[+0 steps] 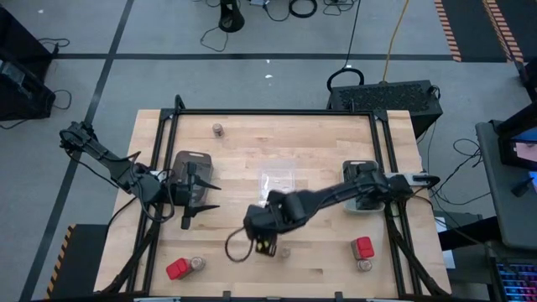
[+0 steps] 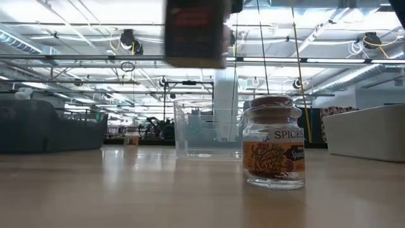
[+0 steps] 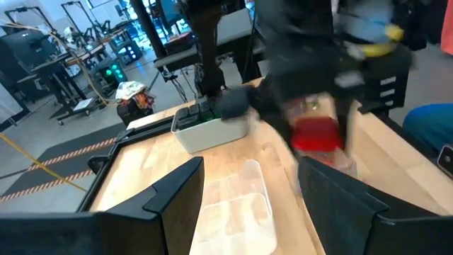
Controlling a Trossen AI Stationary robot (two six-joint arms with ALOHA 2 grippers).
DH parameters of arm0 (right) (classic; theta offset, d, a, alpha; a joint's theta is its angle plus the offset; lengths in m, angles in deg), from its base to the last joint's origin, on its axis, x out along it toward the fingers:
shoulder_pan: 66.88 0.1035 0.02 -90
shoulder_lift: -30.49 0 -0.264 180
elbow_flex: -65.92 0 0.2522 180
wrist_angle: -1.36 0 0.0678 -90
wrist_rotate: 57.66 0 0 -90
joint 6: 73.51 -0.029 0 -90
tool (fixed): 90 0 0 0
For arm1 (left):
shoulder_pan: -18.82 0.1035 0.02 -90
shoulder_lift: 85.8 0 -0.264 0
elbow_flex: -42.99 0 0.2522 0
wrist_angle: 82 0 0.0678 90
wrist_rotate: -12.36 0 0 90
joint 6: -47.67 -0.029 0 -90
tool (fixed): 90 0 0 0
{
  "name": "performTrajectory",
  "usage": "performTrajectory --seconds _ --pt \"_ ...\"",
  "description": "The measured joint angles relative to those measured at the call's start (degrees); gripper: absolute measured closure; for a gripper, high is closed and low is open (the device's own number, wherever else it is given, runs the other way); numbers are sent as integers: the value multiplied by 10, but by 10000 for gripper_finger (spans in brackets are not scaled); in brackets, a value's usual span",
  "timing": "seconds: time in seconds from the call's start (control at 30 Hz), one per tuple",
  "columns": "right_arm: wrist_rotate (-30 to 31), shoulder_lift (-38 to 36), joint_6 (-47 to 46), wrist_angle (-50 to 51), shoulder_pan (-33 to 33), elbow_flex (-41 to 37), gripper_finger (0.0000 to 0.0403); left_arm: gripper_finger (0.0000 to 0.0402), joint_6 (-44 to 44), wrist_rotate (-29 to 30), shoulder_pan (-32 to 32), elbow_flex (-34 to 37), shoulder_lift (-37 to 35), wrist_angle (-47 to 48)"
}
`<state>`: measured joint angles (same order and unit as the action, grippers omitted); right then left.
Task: Sort spices by type
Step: Put the red seasoning can into the transparent bin
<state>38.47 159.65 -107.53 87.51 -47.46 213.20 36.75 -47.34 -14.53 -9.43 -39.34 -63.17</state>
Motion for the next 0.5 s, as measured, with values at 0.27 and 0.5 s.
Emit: performTrajectory --seconds 0.27,0.5 --pt "11 -51 106 58 -73 -2 208 166 0 0 0 0 0 3" --pt "-36 -48 209 99 -152 -9 206 166 0 0 0 0 0 3"
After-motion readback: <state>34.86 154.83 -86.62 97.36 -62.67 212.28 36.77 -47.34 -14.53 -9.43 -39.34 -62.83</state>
